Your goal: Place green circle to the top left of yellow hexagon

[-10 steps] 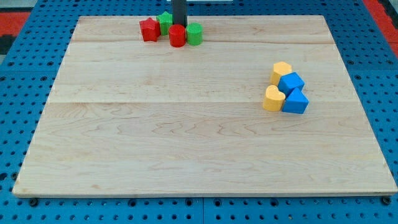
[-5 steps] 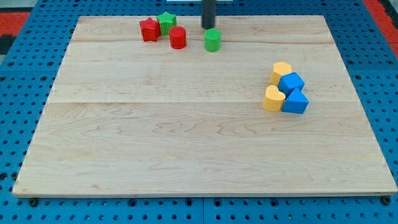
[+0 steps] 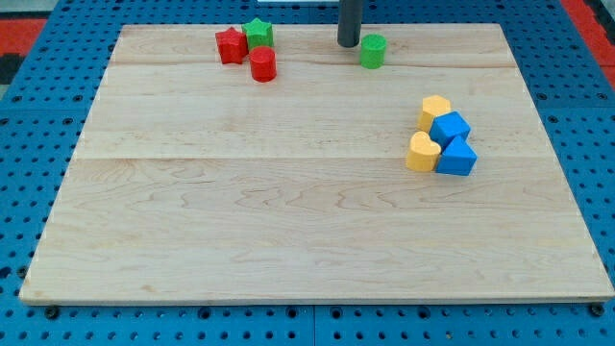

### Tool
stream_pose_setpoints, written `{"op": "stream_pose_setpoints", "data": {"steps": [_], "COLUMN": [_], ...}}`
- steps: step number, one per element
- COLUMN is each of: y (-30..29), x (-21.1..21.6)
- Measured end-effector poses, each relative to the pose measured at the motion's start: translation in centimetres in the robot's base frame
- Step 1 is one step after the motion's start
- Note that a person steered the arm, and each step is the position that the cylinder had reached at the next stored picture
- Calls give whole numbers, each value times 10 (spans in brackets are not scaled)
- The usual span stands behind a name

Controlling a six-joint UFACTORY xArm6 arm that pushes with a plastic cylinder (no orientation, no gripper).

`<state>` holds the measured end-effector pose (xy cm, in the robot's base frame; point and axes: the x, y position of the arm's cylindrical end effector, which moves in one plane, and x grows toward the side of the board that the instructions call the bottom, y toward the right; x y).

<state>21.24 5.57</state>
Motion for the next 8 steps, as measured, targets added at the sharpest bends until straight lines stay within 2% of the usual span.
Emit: {"op": "stream_pose_setpoints", "data": {"steps": [1, 2, 4, 5, 6, 7, 8], "y": [1, 21, 75, 75, 71, 71, 70], "x": [-20, -6, 89, 60, 72, 107, 112]}}
